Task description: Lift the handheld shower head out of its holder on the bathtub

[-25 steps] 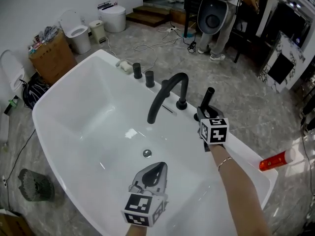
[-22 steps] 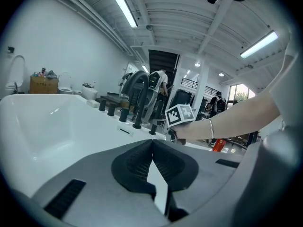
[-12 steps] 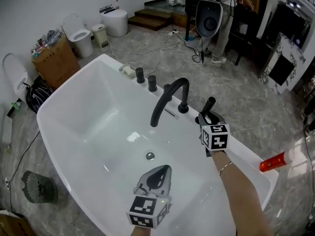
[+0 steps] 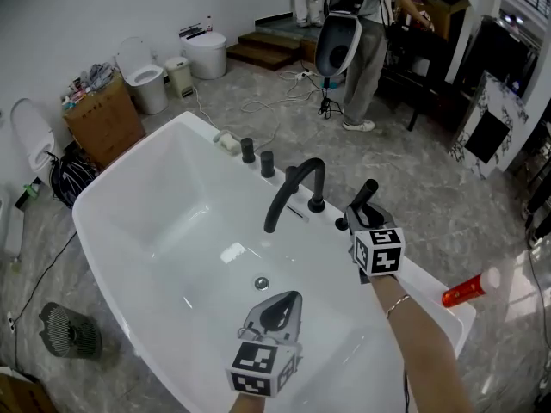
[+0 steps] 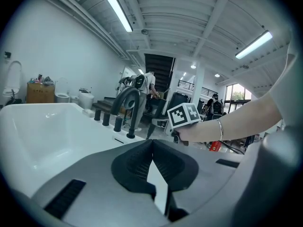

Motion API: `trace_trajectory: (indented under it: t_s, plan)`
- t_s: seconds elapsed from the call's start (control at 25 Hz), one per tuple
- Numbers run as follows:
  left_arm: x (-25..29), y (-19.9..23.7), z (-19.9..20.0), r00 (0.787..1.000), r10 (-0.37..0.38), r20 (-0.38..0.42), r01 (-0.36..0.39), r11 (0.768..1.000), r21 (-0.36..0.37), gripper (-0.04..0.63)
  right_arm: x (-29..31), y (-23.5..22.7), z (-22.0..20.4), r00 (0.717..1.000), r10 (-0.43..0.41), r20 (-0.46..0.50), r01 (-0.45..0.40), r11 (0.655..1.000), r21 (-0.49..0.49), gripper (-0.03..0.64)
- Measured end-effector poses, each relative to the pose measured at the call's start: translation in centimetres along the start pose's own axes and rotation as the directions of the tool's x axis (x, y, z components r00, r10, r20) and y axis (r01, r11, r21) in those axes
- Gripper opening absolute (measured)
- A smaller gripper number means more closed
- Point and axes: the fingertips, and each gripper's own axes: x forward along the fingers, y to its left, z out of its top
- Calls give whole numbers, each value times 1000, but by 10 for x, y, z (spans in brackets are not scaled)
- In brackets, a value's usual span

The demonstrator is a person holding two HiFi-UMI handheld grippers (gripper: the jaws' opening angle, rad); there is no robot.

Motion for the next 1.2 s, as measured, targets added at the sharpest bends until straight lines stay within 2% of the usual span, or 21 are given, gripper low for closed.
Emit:
trace_trajectory:
  t_s: [0.4, 0.88, 1.2]
  plan:
    - [-38, -43, 41, 999, -11, 30, 10, 999, 30, 20, -69, -7, 67, 998, -1, 63, -1, 1000, 30, 123]
    - [-103, -102, 101, 997, -19, 75, 16, 999, 46, 20, -169, 5, 157, 993, 17, 119, -19, 1000, 17, 123]
    - [-155, -154, 138, 994, -40, 97, 33, 997, 73, 20, -248, 20, 200, 991, 33, 133, -35, 999, 11, 123]
